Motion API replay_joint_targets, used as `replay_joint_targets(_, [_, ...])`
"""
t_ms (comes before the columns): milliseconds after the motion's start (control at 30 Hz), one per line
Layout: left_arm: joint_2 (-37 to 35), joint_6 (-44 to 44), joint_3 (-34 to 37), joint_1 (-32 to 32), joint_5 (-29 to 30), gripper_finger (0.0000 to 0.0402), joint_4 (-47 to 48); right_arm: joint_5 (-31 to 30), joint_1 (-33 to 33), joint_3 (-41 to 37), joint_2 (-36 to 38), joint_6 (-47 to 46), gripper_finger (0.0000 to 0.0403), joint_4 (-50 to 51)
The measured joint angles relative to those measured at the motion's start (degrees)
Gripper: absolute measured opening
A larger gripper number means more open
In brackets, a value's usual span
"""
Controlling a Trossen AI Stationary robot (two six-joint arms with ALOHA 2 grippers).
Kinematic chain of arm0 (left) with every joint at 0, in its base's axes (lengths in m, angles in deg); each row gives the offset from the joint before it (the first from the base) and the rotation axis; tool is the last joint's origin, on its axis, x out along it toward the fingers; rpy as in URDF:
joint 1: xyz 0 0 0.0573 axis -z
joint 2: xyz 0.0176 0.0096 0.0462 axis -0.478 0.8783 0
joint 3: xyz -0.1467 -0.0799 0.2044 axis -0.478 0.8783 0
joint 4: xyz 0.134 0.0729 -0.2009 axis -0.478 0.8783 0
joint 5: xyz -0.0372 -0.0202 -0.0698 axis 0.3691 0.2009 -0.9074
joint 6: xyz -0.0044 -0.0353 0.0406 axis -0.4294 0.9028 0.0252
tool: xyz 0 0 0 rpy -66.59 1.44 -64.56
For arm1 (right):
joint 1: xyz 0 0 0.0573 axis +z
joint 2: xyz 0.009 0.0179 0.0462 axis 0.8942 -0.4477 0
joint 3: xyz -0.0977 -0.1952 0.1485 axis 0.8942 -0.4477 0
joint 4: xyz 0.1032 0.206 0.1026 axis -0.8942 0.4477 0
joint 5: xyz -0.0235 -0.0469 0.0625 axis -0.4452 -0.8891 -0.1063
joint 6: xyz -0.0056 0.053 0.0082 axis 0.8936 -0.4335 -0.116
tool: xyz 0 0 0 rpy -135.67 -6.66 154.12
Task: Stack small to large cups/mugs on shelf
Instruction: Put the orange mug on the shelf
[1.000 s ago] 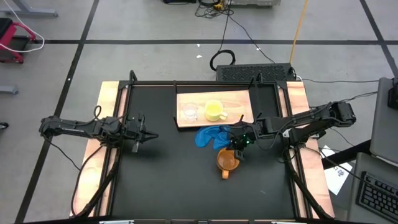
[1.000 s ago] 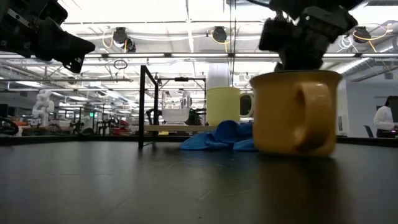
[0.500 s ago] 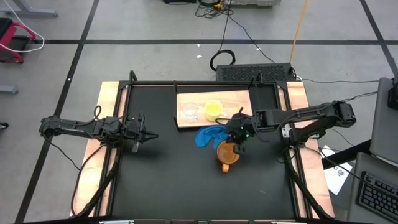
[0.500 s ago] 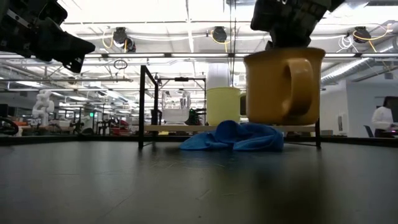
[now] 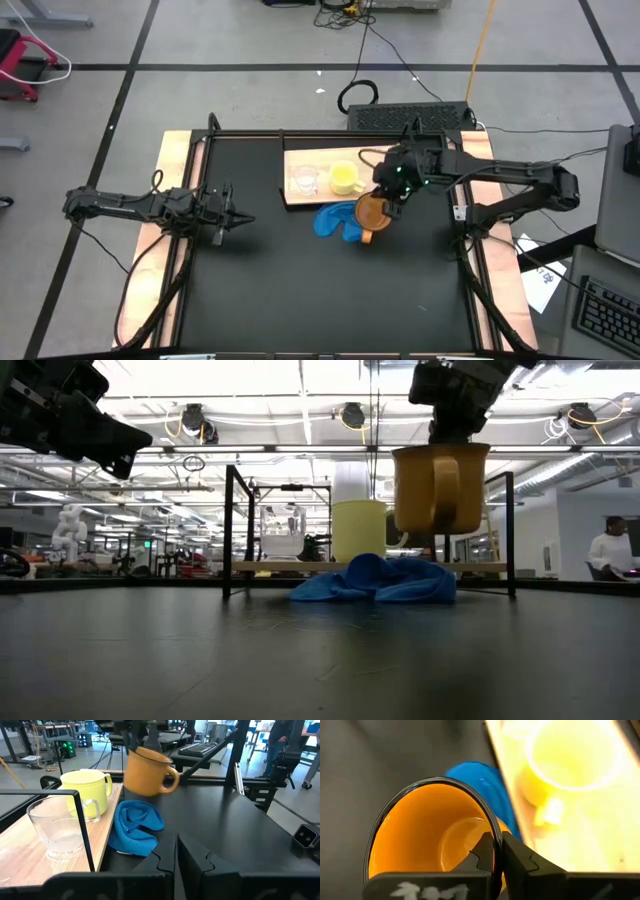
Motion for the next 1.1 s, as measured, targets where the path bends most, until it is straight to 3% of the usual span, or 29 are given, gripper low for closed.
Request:
replay_joint_targets(300, [-0.02, -0.33, 0.0, 0.01, 0.02, 0.0021, -0.09, 0.62, -8.43, 0.0, 3.41, 5.6, 0.0008, 4.44])
replay_joint_targets(733, [-0.02, -0.76, 0.0, 0.02, 0.07, 0.0021, -0.13, 6.9, -21.02, 0.0, 2.96, 13.42, 0.0008, 5.22])
replay_joint_targets(1100, [-0.02, -1.57, 0.0, 0.0, 1.62, 0.0021, -0.28, 11.19, -27.72, 0.0, -2.44, 18.41, 0.0008, 4.15])
